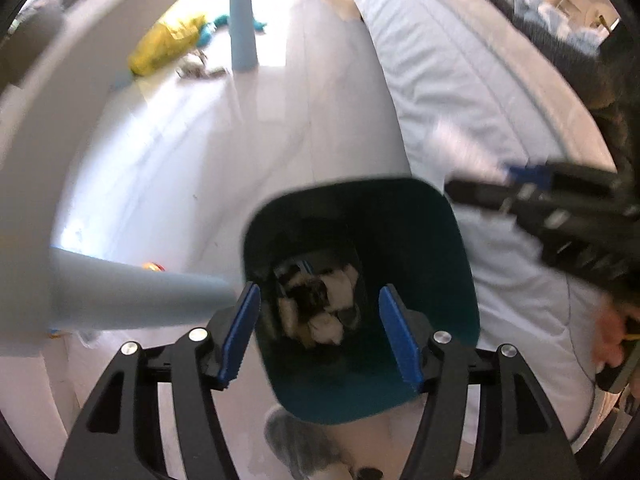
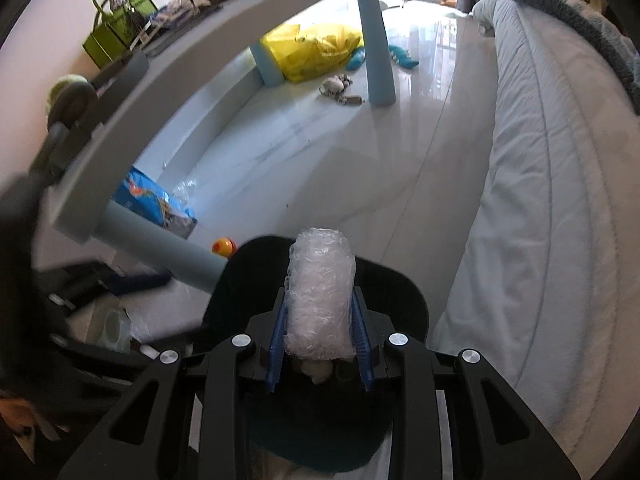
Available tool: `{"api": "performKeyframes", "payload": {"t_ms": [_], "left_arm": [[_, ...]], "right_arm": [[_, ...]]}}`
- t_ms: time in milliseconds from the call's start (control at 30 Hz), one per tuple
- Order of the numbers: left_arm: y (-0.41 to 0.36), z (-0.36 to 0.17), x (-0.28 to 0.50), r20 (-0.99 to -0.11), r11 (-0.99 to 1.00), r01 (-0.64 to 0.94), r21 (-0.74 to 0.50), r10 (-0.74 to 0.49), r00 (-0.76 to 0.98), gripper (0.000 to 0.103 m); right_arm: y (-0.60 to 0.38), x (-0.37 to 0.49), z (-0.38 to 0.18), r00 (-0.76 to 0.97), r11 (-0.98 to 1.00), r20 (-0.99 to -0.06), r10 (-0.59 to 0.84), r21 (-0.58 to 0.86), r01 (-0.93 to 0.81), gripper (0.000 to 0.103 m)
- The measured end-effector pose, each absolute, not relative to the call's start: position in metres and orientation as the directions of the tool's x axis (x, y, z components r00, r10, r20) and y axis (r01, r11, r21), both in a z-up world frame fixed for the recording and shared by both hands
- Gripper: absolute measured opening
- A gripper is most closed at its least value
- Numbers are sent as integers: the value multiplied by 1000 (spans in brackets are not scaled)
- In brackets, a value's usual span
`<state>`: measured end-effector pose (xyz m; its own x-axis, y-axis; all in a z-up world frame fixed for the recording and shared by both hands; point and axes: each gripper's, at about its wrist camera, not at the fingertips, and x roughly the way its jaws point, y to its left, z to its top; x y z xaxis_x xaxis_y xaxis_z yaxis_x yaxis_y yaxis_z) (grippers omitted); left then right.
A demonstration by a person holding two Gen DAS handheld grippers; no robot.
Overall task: Collect trash
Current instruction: 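Open the left tool over the bin while the right tool holds its wrapper above it, then lower the clear wrapper into the bin and open the right tool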
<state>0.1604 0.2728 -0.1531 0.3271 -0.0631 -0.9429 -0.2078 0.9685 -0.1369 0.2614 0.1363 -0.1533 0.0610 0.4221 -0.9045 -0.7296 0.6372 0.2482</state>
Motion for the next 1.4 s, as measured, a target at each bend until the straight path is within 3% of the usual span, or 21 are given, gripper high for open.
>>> {"api": "performKeyframes", "payload": {"t_ms": [667, 1033, 1200, 1400], "left_arm": [[286, -52, 137, -751, 971, -213, -105, 63, 657, 46], [267, -9, 122, -635, 984, -139, -107, 40, 772, 42], [261, 4, 117, -590, 988, -106, -108, 23, 807, 42], [253, 18, 110, -558, 990, -113, -88, 45, 829, 46]], "right_arm": [[155, 242, -218, -41, 639, -959, 279, 217, -738, 31], [166, 222, -246, -73, 612, -978, 196, 181, -770, 32], [168, 217, -245, -70, 600, -982, 177, 164, -783, 50], [168, 214, -232, -55, 593, -980, 193, 161, -789, 57]]}}
